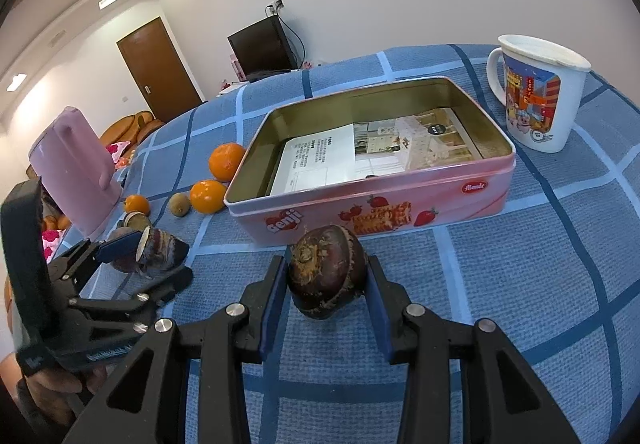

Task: Organize fruits
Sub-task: 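Grasp the cut yellow-fleshed round slice with the left tool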

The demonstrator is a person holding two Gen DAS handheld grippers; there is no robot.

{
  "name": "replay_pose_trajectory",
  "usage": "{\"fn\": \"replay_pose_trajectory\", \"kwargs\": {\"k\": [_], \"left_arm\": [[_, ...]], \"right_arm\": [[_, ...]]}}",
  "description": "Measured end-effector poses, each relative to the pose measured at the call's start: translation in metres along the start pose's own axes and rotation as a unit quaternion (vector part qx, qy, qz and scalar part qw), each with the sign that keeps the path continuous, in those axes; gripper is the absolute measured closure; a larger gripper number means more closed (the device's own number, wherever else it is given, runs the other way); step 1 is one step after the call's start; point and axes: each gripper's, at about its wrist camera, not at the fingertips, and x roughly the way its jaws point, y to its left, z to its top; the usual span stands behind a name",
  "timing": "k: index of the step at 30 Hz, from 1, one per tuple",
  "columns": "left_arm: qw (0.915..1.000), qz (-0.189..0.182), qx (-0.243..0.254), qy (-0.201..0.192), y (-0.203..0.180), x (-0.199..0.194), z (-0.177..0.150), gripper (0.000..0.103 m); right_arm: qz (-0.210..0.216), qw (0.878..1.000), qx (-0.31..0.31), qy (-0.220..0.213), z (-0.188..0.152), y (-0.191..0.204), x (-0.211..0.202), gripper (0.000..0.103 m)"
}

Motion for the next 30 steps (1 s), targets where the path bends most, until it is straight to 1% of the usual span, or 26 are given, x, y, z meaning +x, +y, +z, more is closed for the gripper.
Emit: {"fn": "replay_pose_trajectory", "kwargs": {"k": [1, 2, 3, 5, 7, 8, 10, 12, 14, 15, 16, 17, 18, 19, 20, 21, 22, 24, 25, 26, 27, 28, 29, 30], "left_arm": [[0.9999, -0.006, -0.015, -0.007, 0.006, -0.003, 0.0, 0.03], [0.9994, -0.01, -0.029, -0.013, 0.012, -0.005, -0.001, 0.032], [0.999, -0.015, -0.04, -0.016, 0.017, -0.008, -0.001, 0.036], [0.9978, -0.017, -0.058, -0.027, 0.024, -0.015, -0.001, 0.035], [0.9976, -0.008, -0.055, -0.043, 0.027, -0.022, 0.0, 0.026], [0.9974, -0.003, -0.053, -0.049, 0.027, -0.024, 0.001, 0.024], [0.9977, -0.008, -0.05, -0.046, 0.027, -0.022, 0.002, 0.023], [0.9983, -0.004, -0.04, -0.042, 0.024, -0.019, 0.003, 0.024], [0.9988, 0.0, -0.032, -0.038, 0.02, -0.015, 0.004, 0.028], [0.999, -0.002, -0.033, -0.029, 0.019, -0.011, 0.006, 0.043], [0.9992, 0.003, -0.031, -0.027, 0.017, -0.009, 0.006, 0.054], [0.9992, 0.017, -0.02, -0.031, 0.014, -0.01, 0.005, 0.056], [0.9978, 0.046, 0.015, -0.044, 0.004, -0.014, 0.005, 0.056], [0.9967, 0.056, 0.031, -0.051, -0.002, -0.016, 0.005, 0.056], [0.9968, 0.046, 0.04, -0.052, -0.007, -0.017, 0.005, 0.056], [0.998, 0.028, 0.031, -0.046, -0.006, -0.016, 0.005, 0.048], [0.9986, 0.018, 0.02, -0.045, -0.003, -0.016, 0.006, 0.045], [0.9992, -0.005, -0.013, -0.037, 0.01, -0.017, 0.009, 0.044], [0.9988, -0.013, -0.031, -0.035, 0.017, -0.017, 0.009, 0.039], [0.9976, -0.027, -0.061, -0.016, 0.031, -0.014, 0.009, 0.037], [0.9963, -0.044, -0.069, -0.027, 0.036, -0.017, 0.008, 0.036], [0.995, -0.062, -0.076, -0.022, 0.04, -0.019, 0.007, 0.035], [0.9911, -0.1, -0.085, -0.021, 0.047, -0.022, 0.006, 0.034], [0.9891, -0.118, -0.086, -0.02, 0.049, -0.024, 0.004, 0.033]], "right_arm": [[0.001, 1.0, 0.001, 0.0, 0.0, 0.0, 0.0, 0.062], [0.001, 1.0, 0.001, 0.0, 0.0, 0.0, 0.0, 0.062], [0.001, 1.0, 0.001, 0.0, 0.0, 0.0, 0.0, 0.062], [0.001, 1.0, 0.001, 0.001, 0.0, 0.0, 0.0, 0.062], [0.0, 1.0, 0.001, 0.001, 0.001, -0.001, 0.0, 0.062], [0.0, 1.0, 0.002, 0.002, 0.001, -0.001, 0.001, 0.062], [0.003, 1.0, 0.005, 0.003, 0.001, -0.002, 0.001, 0.062], [0.007, 1.0, 0.007, 0.004, 0.001, -0.002, 0.001, 0.062], [0.009, 1.0, 0.008, 0.003, 0.001, -0.003, 0.0, 0.062], [0.01, 1.0, 0.009, 0.003, 0.001, -0.003, 0.0, 0.062], [0.011, 1.0, 0.009, 0.002, 0.001, -0.003, 0.0, 0.062], [0.013, 1.0, 0.01, 0.002, 0.001, -0.002, -0.001, 0.062], [0.016, 1.0, 0.01, 0.002, 0.002, -0.002, -0.001, 0.062], [0.018, 1.0, 0.011, 0.002, 0.002, -0.002, -0.002, 0.062], [0.02, 1.0, 0.012, 0.001, 0.002, -0.002, -0.002, 0.062], [0.022, 1.0, 0.014, 0.001, 0.002, -0.003, -0.003, 0.062], [0.025, 1.0, 0.017, 0.001, 0.002, -0.004, -0.003, 0.062], [0.031, 0.999, 0.023, 0.002, 0.002, -0.006, -0.003, 0.062], [0.033, 0.999, 0.026, 0.004, 0.002, -0.007, -0.002, 0.062], [0.034, 0.999, 0.028, 0.004, 0.002, -0.007, -0.002, 0.062], [0.034, 0.999, 0.03, 0.005, 0.002, -0.008, -0.002, 0.062], [0.035, 0.999, 0.031, 0.005, 0.002, -0.008, -0.003, 0.062], [0.035, 0.999, 0.033, 0.005, 0.001, -0.009, -0.003, 0.062], [0.037, 0.999, 0.034, 0.006, 0.002, -0.009, -0.002, 0.062]]}}
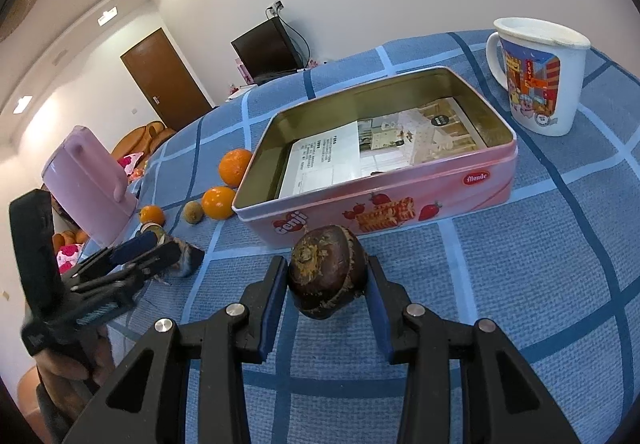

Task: Organize fruits
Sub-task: 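Grasp the cut yellow-fleshed round slice with the left tool, then carry both fruits over the tin and release the brown fruit from the right tool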

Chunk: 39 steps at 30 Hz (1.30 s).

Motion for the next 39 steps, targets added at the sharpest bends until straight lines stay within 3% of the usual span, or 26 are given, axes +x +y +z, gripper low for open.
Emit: {"fn": "replay_pose_trajectory", "kwargs": {"k": [3, 8, 11, 13, 14, 17, 19, 24, 26, 33, 39], "left_arm": [[0.9999, -0.002, 0.017, 0.002, 0.0, -0.002, -0.001, 0.033], [0.9952, 0.073, 0.065, 0.013, -0.018, 0.016, 0.003, 0.032], [0.9929, 0.071, 0.083, 0.047, -0.028, 0.034, 0.001, 0.028], [0.9833, 0.114, 0.131, 0.056, -0.038, 0.042, -0.006, 0.028], [0.9845, 0.11, 0.126, 0.055, -0.037, 0.041, -0.007, 0.028], [0.9851, 0.115, 0.115, 0.056, -0.03, 0.04, -0.006, 0.042], [0.9835, 0.131, 0.115, 0.048, -0.026, 0.038, -0.007, 0.058], [0.9852, 0.129, 0.105, 0.04, -0.025, 0.035, -0.008, 0.058], [0.9899, 0.112, 0.081, 0.028, -0.023, 0.03, -0.004, 0.058], [0.9938, 0.094, 0.02, -0.056, -0.025, -0.002, 0.009, 0.058], [0.9929, 0.074, 0.031, -0.088, -0.059, -0.006, 0.026, 0.058]], "right_arm": [[0.005, 1.0, 0.003, 0.002, 0.0, -0.001, 0.0, 0.062], [0.023, 1.0, 0.005, 0.004, 0.0, 0.001, -0.002, 0.062], [0.028, 1.0, 0.002, 0.005, -0.001, 0.003, -0.002, 0.062], [0.033, 0.999, 0.003, 0.005, -0.001, 0.002, -0.003, 0.062], [0.035, 0.999, 0.005, 0.004, -0.001, 0.002, -0.003, 0.062], [0.039, 0.999, 0.013, 0.001, 0.0, 0.0, -0.005, 0.062], [0.04, 0.999, 0.014, 0.001, 0.0, -0.001, -0.006, 0.062], [0.03, 0.999, 0.017, -0.005, 0.0, -0.004, -0.007, 0.062], [0.023, 0.999, 0.02, -0.015, 0.001, -0.006, -0.009, 0.062], [0.025, 0.997, 0.013, -0.072, 0.007, -0.006, -0.028, 0.062], [0.0, 0.994, -0.018, -0.108, 0.018, 0.002, -0.041, 0.062]]}}
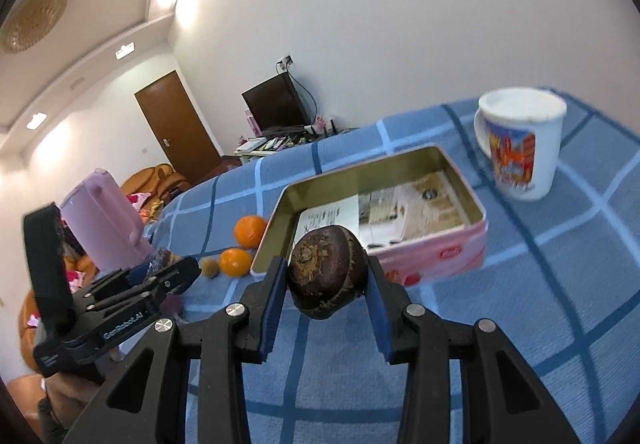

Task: Organize fruits
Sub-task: 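Carry both fruits over the tin and release the brown fruit from the right tool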

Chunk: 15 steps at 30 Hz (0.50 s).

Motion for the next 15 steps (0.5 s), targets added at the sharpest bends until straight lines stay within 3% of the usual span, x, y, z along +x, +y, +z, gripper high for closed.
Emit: {"fn": "replay_pose_trajectory", "kwargs": {"k": [6, 15], "left_arm": [[0.9997, -0.019, 0.005, -0.012, -0.032, 0.011, 0.019, 0.058], [0.9998, -0.014, -0.007, -0.014, -0.062, 0.039, 0.041, 0.058]], "right_arm": [[-0.037, 0.999, -0.028, 0.0, 0.026, -0.004, 0.008, 0.062], [-0.074, 0.997, -0.021, -0.02, 0.061, -0.032, 0.015, 0.062]]}}
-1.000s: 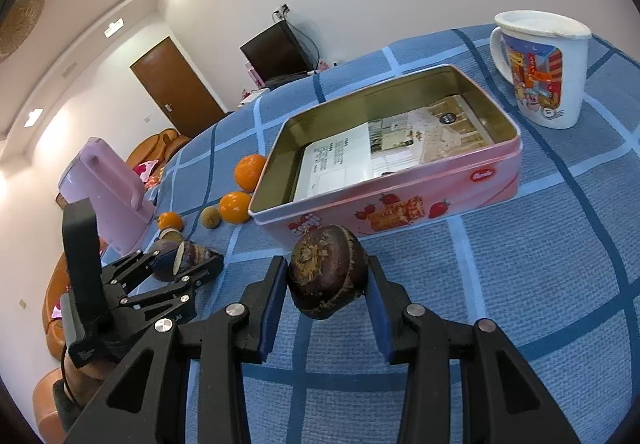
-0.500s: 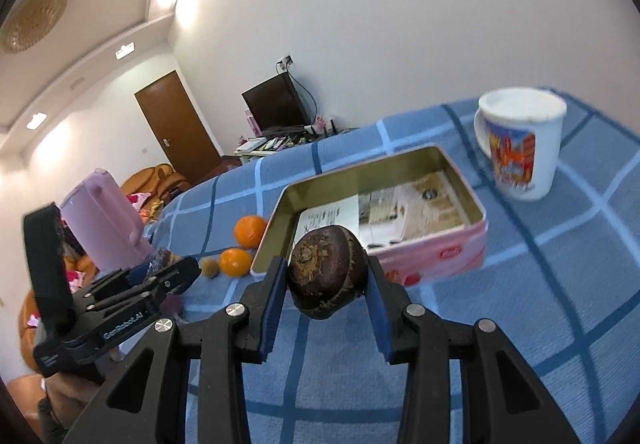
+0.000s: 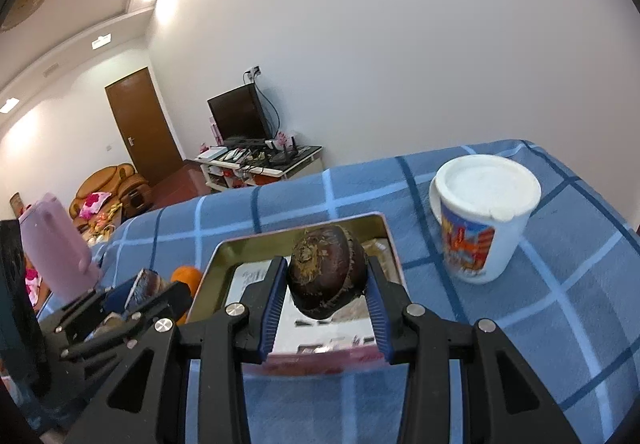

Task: Organize fruits
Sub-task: 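Carry both fruits over the tin and release the brown fruit from the right tool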

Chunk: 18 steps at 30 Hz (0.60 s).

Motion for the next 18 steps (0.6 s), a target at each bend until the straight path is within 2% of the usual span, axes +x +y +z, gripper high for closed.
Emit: {"fn": "replay_pose_trajectory", "kwargs": {"k": [10, 18], "left_arm": [[0.9999, 0.01, 0.004, -0.004, -0.023, 0.022, 0.017, 0.058], [1.0, 0.006, -0.003, 0.007, -0.035, 0.044, 0.025, 0.058]], "right_arm": [[-0.02, 1.0, 0.006, 0.001, 0.009, -0.013, 0.021, 0.062], [-0.033, 0.999, 0.0, -0.007, 0.023, -0.02, 0.03, 0.062]]}}
